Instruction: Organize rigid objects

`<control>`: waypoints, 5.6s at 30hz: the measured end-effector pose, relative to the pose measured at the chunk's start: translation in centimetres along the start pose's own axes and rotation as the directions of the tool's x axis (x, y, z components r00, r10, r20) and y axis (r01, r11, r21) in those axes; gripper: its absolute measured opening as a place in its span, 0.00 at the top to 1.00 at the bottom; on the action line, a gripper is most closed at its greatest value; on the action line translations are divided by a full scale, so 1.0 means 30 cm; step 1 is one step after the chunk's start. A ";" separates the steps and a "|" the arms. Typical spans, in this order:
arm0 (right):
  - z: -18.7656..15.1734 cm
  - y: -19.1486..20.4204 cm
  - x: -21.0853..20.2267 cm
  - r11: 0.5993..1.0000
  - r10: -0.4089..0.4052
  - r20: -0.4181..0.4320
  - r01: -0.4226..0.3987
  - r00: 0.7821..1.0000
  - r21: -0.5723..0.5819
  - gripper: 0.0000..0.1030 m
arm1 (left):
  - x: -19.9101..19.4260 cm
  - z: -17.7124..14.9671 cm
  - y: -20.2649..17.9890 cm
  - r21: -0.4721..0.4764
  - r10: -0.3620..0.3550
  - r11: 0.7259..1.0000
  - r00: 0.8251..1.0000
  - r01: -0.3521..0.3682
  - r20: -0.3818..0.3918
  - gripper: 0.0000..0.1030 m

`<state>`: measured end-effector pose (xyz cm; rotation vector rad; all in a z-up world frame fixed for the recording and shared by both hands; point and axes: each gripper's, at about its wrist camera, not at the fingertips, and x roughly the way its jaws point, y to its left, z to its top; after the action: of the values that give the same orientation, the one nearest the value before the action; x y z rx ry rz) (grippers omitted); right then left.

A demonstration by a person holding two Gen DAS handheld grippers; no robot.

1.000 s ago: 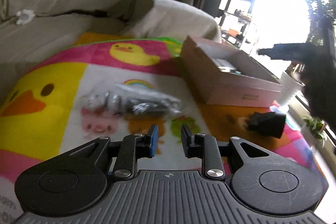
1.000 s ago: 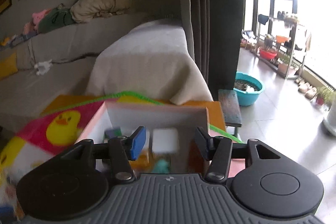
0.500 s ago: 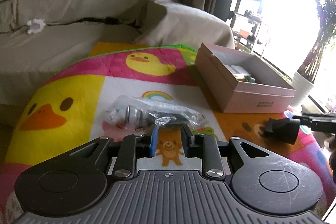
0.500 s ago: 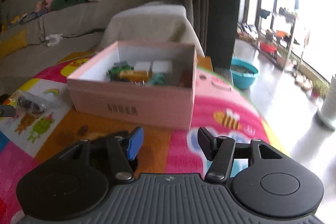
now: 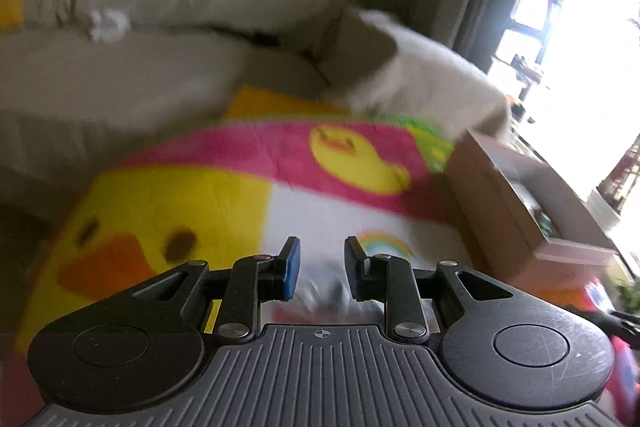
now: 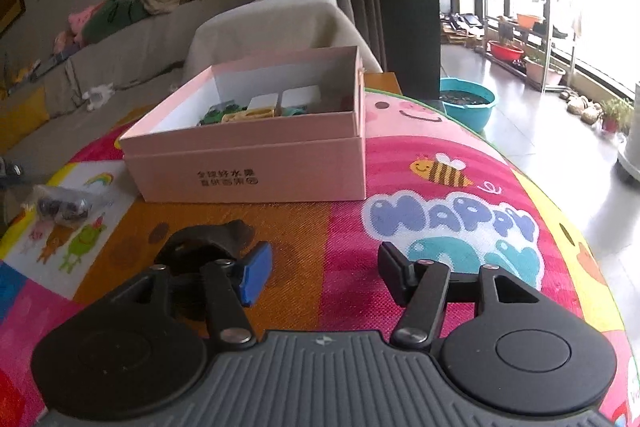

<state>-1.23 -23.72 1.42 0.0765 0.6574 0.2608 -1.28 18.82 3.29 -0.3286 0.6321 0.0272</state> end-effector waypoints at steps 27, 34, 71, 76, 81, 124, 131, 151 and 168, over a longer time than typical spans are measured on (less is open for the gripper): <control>0.002 -0.015 0.009 0.999 0.007 0.001 -0.007 1.000 0.047 0.40 | 0.002 -0.132 -0.335 0.538 -0.148 0.809 0.968 0.237 -0.203 0.65; 0.003 -0.015 0.009 0.999 0.007 -0.001 -0.006 1.000 0.048 0.40 | 0.048 -0.159 -0.366 0.543 -0.102 0.809 0.964 0.224 -0.246 0.57; -0.017 0.266 -0.098 0.968 0.202 -0.056 -0.208 0.978 -0.142 0.38 | 0.001 -0.264 -0.355 0.397 -0.123 0.906 0.989 0.145 -0.081 0.62; -0.017 0.359 -0.068 0.962 0.177 -0.067 -0.188 0.982 -0.199 0.38 | 0.000 -0.261 -0.340 0.373 -0.138 0.914 0.987 0.159 -0.080 0.62; -0.033 0.363 -0.069 0.943 0.091 -0.062 -0.106 0.994 -0.315 0.38 | -0.001 -0.260 -0.338 0.367 -0.142 0.916 0.987 0.161 -0.079 0.62; -0.001 0.145 -0.260 0.973 0.019 0.105 0.006 0.994 -0.231 0.50 | -0.103 -0.287 -0.463 0.441 -0.147 0.873 0.975 0.206 -0.165 0.76; -0.012 0.024 -0.284 0.990 0.009 0.150 0.013 0.989 -0.141 0.50 | -0.123 -0.025 -0.650 0.488 -0.213 0.847 0.976 0.209 -0.047 0.76; -0.017 -0.020 -0.175 0.995 0.014 0.117 -0.002 0.993 -0.100 0.50 | 0.293 0.126 -0.719 0.357 -0.097 0.926 0.992 0.120 -0.081 0.66; 0.324 0.098 0.005 0.991 0.028 0.094 -0.015 0.995 -0.134 0.50 | 0.056 -0.049 -0.514 0.254 -0.060 0.963 0.991 0.090 -0.121 0.66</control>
<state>4.23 -20.74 9.45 -0.0322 0.5431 0.3193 1.16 3.63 5.71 -0.1003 0.7253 -0.1471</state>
